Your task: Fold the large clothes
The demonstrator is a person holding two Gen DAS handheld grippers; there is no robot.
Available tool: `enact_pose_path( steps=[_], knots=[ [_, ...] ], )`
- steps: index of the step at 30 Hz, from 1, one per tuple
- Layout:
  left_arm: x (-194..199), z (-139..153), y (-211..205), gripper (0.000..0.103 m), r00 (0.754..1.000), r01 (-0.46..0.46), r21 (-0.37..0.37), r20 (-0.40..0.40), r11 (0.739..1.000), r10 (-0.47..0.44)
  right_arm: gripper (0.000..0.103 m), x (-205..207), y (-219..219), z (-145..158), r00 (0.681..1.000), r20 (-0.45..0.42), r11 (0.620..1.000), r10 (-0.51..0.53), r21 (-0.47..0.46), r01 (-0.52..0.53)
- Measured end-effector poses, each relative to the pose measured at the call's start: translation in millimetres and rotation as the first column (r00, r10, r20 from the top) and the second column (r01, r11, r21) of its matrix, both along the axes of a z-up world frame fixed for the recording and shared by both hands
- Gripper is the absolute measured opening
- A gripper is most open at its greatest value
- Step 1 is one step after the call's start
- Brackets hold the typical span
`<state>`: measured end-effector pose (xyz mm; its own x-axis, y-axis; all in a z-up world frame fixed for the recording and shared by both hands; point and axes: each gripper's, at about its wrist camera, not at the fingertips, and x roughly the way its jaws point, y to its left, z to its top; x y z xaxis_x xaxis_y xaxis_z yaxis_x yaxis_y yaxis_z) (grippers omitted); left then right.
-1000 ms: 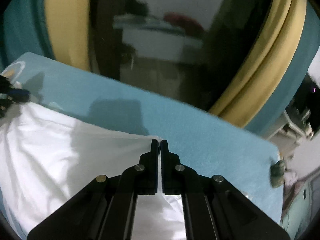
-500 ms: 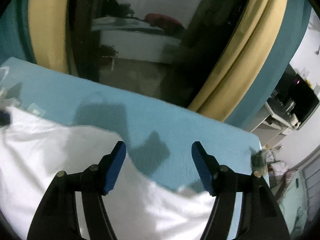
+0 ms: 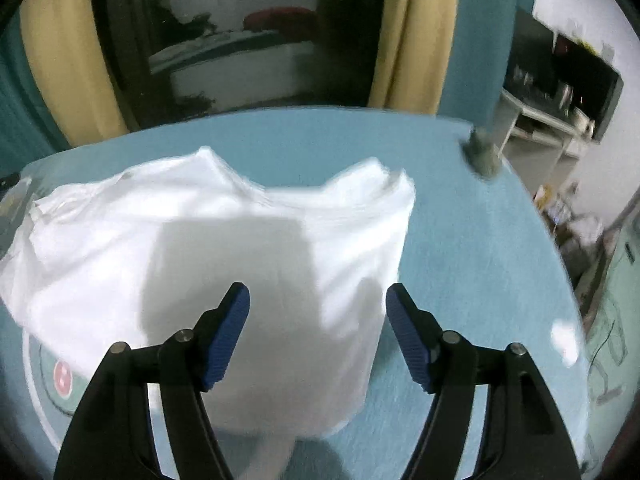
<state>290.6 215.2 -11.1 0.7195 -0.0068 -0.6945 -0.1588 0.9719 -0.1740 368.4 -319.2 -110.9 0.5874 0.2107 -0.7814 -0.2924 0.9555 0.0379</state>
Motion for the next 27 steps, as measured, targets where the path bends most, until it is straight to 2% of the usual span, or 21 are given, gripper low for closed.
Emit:
enact_pose_path(
  steps=[2,5,7,8,9,11,12,14,15,17,20,27],
  knots=[
    [-22.3,-8.1,-1.8,0.057,1.0,-0.001,-0.031,-0.011,1.0,0.001,0.071,-8.3,-1.6,-3.8,1.0,-0.018,0.998,0.007,0.059,-0.006],
    [-49.2,-32.4,-12.0,0.057,0.997,0.02,-0.072,-0.077,0.997,-0.025,0.071,-21.7,-0.2,-10.7,1.0,-0.02,0.989,0.022,0.148,-0.019],
    [-59.9,-48.8,-22.6,0.057,0.992,0.039,-0.067,-0.114,0.997,-0.047,0.071,-28.6,5.5,-16.7,0.999,-0.011,0.989,0.044,0.138,-0.042],
    [-64.6,-55.1,-28.7,0.057,0.991,0.043,-0.05,-0.124,0.998,-0.049,0.066,-32.3,12.3,-20.9,0.998,0.008,0.991,0.066,0.118,-0.067],
    [-71.8,-61.1,-33.4,0.057,0.99,0.037,-0.03,-0.133,0.999,-0.04,0.06,-35.0,17.4,-22.6,0.997,0.029,0.994,0.075,0.081,-0.077],
    [-81.3,-72.6,-41.5,0.057,0.989,0.031,-0.007,-0.141,0.999,-0.032,0.018,-37.9,18.1,-20.8,0.997,0.048,0.997,0.064,0.043,-0.066],
    [-86.9,-74.3,-47.5,0.057,0.993,0.034,0.028,-0.118,0.999,-0.031,0.01,-37.7,15.2,-19.9,0.996,0.03,0.993,0.079,0.089,-0.081],
    [-90.1,-77.5,-51.6,0.057,0.993,0.052,0.073,-0.112,0.996,-0.044,0.01,-42.3,12.7,-20.7,0.996,0.037,0.992,0.082,0.089,-0.085],
    [-89.5,-77.6,-53.5,0.048,0.992,0.058,0.085,-0.115,0.995,-0.048,0.009,-45.2,12.2,-20.9,0.995,0.043,0.992,0.088,0.083,-0.092],
    [-88.2,-75.4,-56.6,0.018,0.989,0.106,0.066,-0.114,0.992,-0.098,0.009,-50.8,9.8,-18.1,0.995,0.051,0.992,0.088,0.085,-0.092],
    [-95.2,-71.2,-64.8,0.013,0.989,0.12,0.097,-0.1,0.988,-0.111,0.008,-61.7,4.9,-11.8,0.994,0.071,0.992,0.084,0.088,-0.09],
    [-138.1,-42.2,-65.0,0.011,0.994,0.112,0.021,-0.02,0.993,-0.112,0.008,-106.0,-9.6,2.3,0.99,0.1,0.994,0.095,0.047,-0.1]
  ],
)
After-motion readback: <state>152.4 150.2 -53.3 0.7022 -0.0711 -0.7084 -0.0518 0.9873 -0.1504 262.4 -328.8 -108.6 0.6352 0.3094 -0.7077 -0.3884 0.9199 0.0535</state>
